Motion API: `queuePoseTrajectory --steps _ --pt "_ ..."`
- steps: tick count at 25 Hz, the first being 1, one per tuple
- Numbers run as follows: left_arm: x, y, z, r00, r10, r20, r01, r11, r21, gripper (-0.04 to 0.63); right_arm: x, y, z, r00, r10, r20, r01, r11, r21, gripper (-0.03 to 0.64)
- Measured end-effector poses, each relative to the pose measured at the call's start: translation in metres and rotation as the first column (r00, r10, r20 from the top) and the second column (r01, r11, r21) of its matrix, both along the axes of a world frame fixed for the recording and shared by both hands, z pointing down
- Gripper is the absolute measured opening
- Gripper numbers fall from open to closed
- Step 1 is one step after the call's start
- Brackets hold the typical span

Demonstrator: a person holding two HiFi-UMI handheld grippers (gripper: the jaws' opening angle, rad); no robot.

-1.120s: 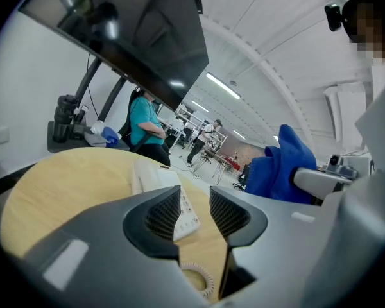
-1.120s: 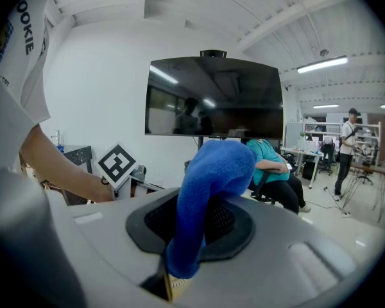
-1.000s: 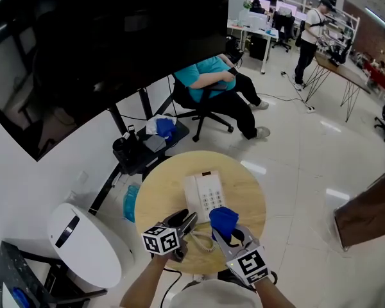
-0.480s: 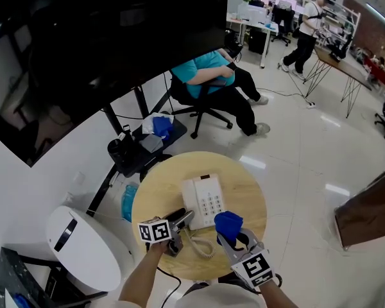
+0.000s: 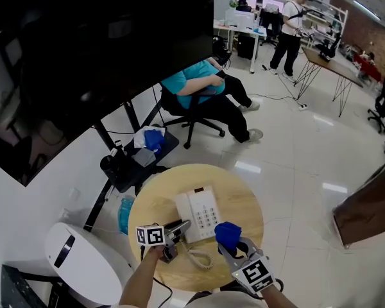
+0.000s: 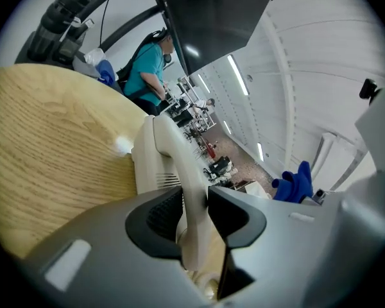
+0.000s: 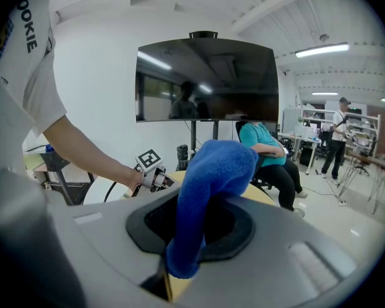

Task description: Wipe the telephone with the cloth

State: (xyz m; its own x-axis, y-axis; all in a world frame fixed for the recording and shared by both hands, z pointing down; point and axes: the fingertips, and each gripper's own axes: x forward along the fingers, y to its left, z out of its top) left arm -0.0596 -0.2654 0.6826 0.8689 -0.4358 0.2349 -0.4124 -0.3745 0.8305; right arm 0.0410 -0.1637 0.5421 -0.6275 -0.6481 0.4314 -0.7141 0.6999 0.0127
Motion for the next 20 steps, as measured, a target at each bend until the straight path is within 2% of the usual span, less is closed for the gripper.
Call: queuePoseTrajectory --steps 3,7,16,20 --pt "0.001 0.001 -0.002 0.998 0.002 -0.055 -0.004 1.000 -0.028 0.104 0.003 -0.001 0.001 1.000 0.009 -0.002 -0.009 1.000 -0.003 0.061" --pt "0.001 0.001 -0.004 0.998 -0.010 -0.068 0.008 0.999 -0.040 0.092 0.000 -0.001 0.001 1.000 0.004 0.004 -0.004 1.000 0.001 0.061" --pt "0.000 0.006 -0.029 0.996 -0.040 -0.081 0.040 0.999 0.006 0.083 -0.006 -0.004 -0.011 1.000 -0.012 0.018 0.012 0.999 0.038 0.061" --pt "0.004 0.015 -0.055 0.994 -0.039 -0.104 0.046 0.997 0.064 0.083 -0.013 -0.008 -0.024 0.999 -0.026 0.032 0.023 0.997 0.078 0.061"
